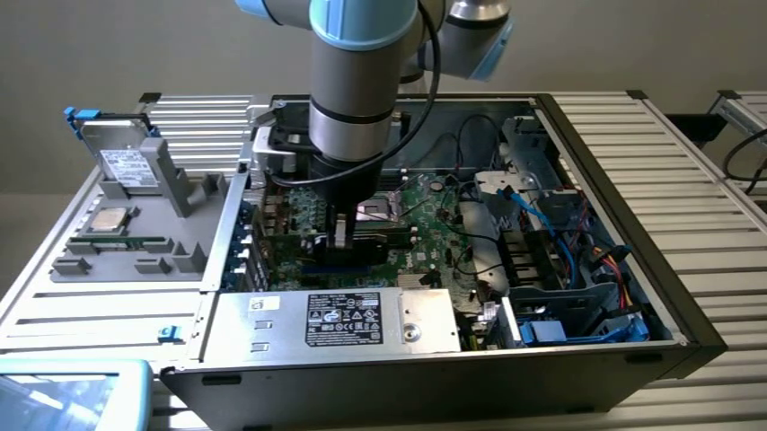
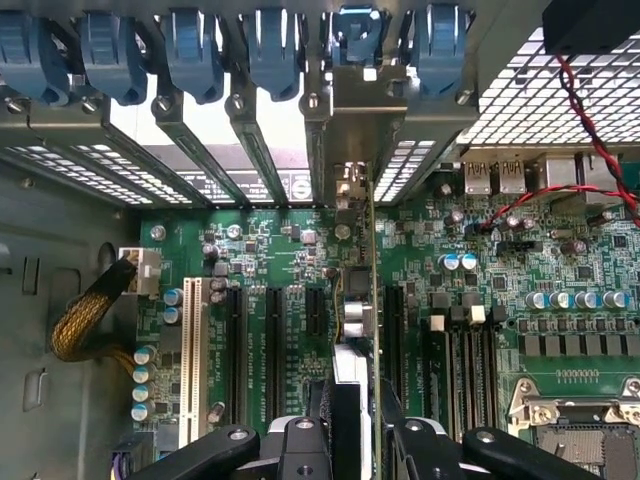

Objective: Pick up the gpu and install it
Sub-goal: 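Insert the gpu into the slot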

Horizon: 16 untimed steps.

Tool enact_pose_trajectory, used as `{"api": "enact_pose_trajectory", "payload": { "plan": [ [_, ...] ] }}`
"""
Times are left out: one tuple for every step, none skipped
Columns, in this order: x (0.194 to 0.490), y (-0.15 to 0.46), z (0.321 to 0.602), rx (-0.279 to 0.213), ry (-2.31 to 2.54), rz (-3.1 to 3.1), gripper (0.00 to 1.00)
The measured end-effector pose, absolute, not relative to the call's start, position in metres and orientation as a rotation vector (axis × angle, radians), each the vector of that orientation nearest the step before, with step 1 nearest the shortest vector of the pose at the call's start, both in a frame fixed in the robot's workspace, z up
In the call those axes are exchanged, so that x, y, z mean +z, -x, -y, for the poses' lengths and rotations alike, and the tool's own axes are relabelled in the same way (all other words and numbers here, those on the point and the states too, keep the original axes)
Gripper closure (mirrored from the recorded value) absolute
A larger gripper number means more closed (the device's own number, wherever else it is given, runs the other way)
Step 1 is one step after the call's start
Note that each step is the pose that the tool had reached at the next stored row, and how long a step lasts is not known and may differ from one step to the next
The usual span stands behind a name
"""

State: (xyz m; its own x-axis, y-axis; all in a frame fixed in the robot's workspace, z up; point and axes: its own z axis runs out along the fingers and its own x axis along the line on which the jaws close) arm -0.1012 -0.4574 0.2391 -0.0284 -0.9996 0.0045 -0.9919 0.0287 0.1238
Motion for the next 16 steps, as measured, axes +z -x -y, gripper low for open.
{"api": "enact_pose_trajectory", "payload": {
  "plan": [
    [0.2391,0.1014,0.4574,-0.131,-2.125,2.187,0.71],
    [0.239,0.1015,0.4574,-0.131,-2.125,2.187,0.71],
    [0.239,0.1015,0.4574,-0.131,-2.125,2.187,0.71],
    [0.2388,0.1015,0.4574,-0.131,-2.125,2.187,0.71],
    [0.2385,0.1015,0.4575,-0.131,-2.125,2.187,0.71],
    [0.2382,0.1016,0.4574,-0.131,-2.125,2.187,0.71],
    [0.238,0.1016,0.4574,-0.131,-2.125,2.187,0.71],
    [0.2377,0.1016,0.4574,-0.131,-2.125,2.187,0.71],
    [0.2376,0.1016,0.4574,-0.131,-2.125,2.187,0.71],
    [0.2376,0.1016,0.4574,-0.131,-2.125,2.187,0.71],
    [0.2376,0.1016,0.4574,-0.131,-2.125,2.187,0.71],
    [0.2376,0.1016,0.4574,-0.131,-2.125,2.187,0.71],
    [0.2375,0.1016,0.4574,-0.131,-2.125,2.187,0.71],
    [0.2375,0.1016,0.4574,-0.131,-2.125,2.187,0.71],
    [0.2375,0.1016,0.4574,-0.131,-2.125,2.187,0.71],
    [0.2375,0.1016,0.4574,-0.131,-2.125,2.187,0.71]
  ]
}}
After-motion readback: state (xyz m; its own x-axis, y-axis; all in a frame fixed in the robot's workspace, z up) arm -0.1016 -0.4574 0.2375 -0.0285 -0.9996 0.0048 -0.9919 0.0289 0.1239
